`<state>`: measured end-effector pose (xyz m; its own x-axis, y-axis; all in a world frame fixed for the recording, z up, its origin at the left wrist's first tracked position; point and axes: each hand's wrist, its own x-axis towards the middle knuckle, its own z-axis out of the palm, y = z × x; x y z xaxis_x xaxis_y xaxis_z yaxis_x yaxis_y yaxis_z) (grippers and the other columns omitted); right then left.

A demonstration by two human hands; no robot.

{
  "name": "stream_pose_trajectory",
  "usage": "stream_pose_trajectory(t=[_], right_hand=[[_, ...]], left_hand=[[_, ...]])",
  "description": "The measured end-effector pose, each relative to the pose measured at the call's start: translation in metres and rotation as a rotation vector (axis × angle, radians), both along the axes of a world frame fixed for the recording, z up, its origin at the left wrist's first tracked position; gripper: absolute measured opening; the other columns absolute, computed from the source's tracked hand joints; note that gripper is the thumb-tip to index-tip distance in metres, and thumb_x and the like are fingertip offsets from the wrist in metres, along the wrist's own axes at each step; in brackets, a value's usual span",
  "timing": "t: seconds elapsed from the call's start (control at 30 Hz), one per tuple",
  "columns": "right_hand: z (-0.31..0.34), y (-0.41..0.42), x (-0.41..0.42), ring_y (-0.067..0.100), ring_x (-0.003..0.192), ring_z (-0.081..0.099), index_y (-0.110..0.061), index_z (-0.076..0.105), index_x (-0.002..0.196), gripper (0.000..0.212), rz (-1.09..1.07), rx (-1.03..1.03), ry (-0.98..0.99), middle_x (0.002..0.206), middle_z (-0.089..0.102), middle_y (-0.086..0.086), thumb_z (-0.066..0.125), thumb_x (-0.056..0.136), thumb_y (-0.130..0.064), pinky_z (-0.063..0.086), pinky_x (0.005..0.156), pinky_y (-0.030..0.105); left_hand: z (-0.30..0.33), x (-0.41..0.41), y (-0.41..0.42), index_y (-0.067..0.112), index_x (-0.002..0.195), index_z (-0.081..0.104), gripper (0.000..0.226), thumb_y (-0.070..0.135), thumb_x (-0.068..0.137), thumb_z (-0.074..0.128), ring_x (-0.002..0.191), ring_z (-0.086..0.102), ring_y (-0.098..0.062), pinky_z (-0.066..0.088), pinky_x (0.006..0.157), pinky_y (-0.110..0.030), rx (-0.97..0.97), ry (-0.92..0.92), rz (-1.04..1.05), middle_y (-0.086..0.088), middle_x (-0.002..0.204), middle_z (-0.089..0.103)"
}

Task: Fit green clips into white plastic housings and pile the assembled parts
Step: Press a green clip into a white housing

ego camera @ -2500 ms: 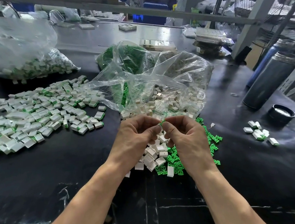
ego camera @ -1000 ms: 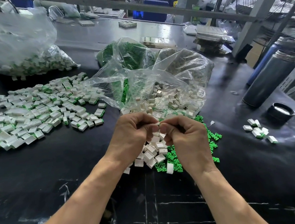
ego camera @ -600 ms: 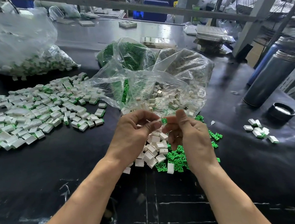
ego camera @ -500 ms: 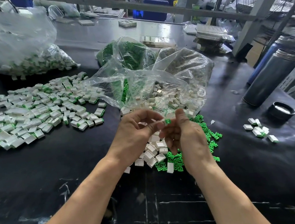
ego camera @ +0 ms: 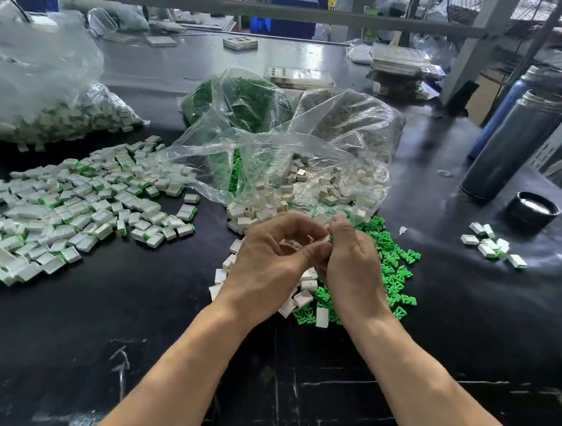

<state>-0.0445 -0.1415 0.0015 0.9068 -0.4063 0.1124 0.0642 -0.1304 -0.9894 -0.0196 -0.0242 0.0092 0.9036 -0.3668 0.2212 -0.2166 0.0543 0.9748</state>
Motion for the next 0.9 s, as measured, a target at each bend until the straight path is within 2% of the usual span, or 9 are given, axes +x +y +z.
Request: stream_pose_trajectory(t=[0.1,0.17,0.23,0.4,0.53,0.63,0.73,0.83,0.9], right_hand=[[0.0010,0.0011,-0.0007,0.008,0.047,0.048,-0.032,0.069,0.058,0.053,0.016,0.137,-0.010,0.049,0.051,-0.010,0.039,0.096,-0.053,0.037,0.049,0.029],[0.0010,-0.0004,-0.0019,0.006,0.043,0.044,-0.031,0.070,0.058,0.055,0.032,0.198,-0.003,0.048,0.049,-0.011,0.039,0.095,-0.056,0.035,0.042,0.022],[0.0006,-0.0019,-0.0030,0.005,0.042,0.044,-0.029,0.072,0.060,0.059,0.055,0.195,0.005,0.048,0.051,-0.011,0.037,0.096,-0.060,0.034,0.040,0.018],[0.0022,-0.0004,-0.0021,-0.001,0.044,0.052,-0.038,0.072,0.058,0.058,0.090,0.108,-0.027,0.046,0.054,-0.016,0.034,0.100,-0.053,0.038,0.045,0.013],[0.0001,-0.0002,-0.0009,0.000,0.061,0.066,-0.044,0.075,0.071,0.053,0.055,0.018,-0.020,0.061,0.069,-0.014,0.032,0.100,-0.054,0.048,0.058,0.017],[0.0009,-0.0003,-0.0013,-0.005,0.051,0.057,-0.045,0.070,0.059,0.062,0.048,-0.007,-0.045,0.051,0.059,-0.022,0.031,0.107,-0.045,0.042,0.051,0.009],[-0.0007,-0.0013,-0.0007,-0.004,0.044,0.050,-0.043,0.065,0.051,0.070,0.022,-0.044,-0.058,0.045,0.052,-0.022,0.031,0.112,-0.035,0.038,0.047,0.009],[-0.0050,-0.0032,0.0008,-0.002,0.044,0.047,-0.036,0.063,0.051,0.067,0.001,-0.052,-0.057,0.044,0.050,-0.018,0.031,0.110,-0.039,0.036,0.047,0.011],[-0.0063,-0.0032,0.0013,-0.001,0.046,0.048,-0.029,0.064,0.053,0.064,0.004,-0.044,-0.055,0.046,0.052,-0.016,0.032,0.106,-0.043,0.039,0.051,0.017]], left_hand=[[0.0017,-0.0005,0.0006,0.005,0.096,0.074,0.017,0.016,0.083,0.079,0.092,0.069,-0.040,0.060,0.086,-0.053,-0.022,-0.004,0.000,-0.017,0.101,0.071],[0.0011,-0.0001,0.0012,0.007,0.096,0.074,0.021,0.022,0.082,0.079,0.095,0.070,-0.040,0.058,0.089,-0.057,-0.031,-0.010,-0.005,-0.016,0.103,0.072],[0.0002,0.0008,0.0021,0.007,0.096,0.074,0.017,0.018,0.084,0.079,0.094,0.071,-0.038,0.059,0.088,-0.055,-0.036,-0.007,-0.015,-0.015,0.101,0.073],[-0.0001,0.0015,0.0013,0.010,0.096,0.075,0.011,0.016,0.087,0.079,0.090,0.071,-0.036,0.057,0.085,-0.061,-0.011,-0.018,0.002,-0.012,0.098,0.073],[-0.0001,0.0011,0.0016,0.007,0.098,0.074,0.012,0.014,0.088,0.078,0.091,0.070,-0.039,0.055,0.087,-0.062,0.015,-0.010,0.014,-0.014,0.096,0.073],[0.0007,-0.0003,0.0013,0.007,0.098,0.074,0.015,0.015,0.087,0.079,0.090,0.070,-0.039,0.056,0.087,-0.060,0.029,-0.008,0.026,-0.015,0.094,0.073],[0.0003,-0.0007,0.0011,0.008,0.098,0.073,0.015,0.015,0.086,0.079,0.089,0.069,-0.036,0.056,0.086,-0.058,0.050,-0.027,0.043,-0.014,0.093,0.073],[-0.0007,-0.0009,0.0008,0.009,0.098,0.073,0.013,0.014,0.087,0.079,0.089,0.070,-0.036,0.057,0.085,-0.059,0.053,-0.034,0.045,-0.012,0.092,0.072],[-0.0009,-0.0007,0.0001,0.009,0.097,0.074,0.012,0.013,0.087,0.079,0.088,0.070,-0.037,0.057,0.085,-0.060,0.051,-0.035,0.048,-0.011,0.092,0.072]])
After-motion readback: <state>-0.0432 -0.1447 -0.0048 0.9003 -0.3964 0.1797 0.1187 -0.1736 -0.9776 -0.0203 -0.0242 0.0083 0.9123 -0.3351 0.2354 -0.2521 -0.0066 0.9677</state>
